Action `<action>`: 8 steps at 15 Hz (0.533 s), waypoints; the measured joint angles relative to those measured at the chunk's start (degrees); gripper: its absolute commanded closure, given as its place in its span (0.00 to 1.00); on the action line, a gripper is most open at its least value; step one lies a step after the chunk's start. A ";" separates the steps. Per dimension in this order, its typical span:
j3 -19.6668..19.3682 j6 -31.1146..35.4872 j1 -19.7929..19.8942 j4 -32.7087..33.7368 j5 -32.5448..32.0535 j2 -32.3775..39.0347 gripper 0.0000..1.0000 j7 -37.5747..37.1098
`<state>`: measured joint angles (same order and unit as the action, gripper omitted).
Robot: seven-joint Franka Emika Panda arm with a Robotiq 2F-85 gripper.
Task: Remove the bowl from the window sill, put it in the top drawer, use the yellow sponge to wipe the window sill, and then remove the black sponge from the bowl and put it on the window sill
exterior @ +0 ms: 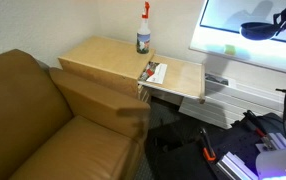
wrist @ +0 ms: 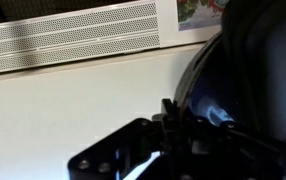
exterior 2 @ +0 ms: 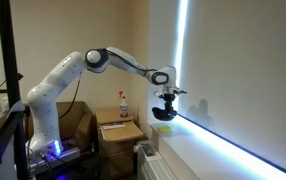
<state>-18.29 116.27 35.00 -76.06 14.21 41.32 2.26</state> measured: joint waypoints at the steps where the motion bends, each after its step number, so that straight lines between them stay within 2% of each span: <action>1: 0.01 0.01 -0.71 -2.73 -0.63 -1.89 0.98 2.82; 3: 0.04 0.01 -2.32 -8.37 -1.99 -5.65 0.98 8.15; 4: 0.08 -0.03 -3.12 -11.25 -2.45 -7.68 0.92 10.69; 5: 0.23 -0.10 -3.40 -12.67 -2.70 -8.57 0.92 11.00; 8: 0.41 0.18 -3.13 -12.11 -2.93 -7.32 0.92 10.29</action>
<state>-17.88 116.45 31.87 -88.17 11.27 34.00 12.55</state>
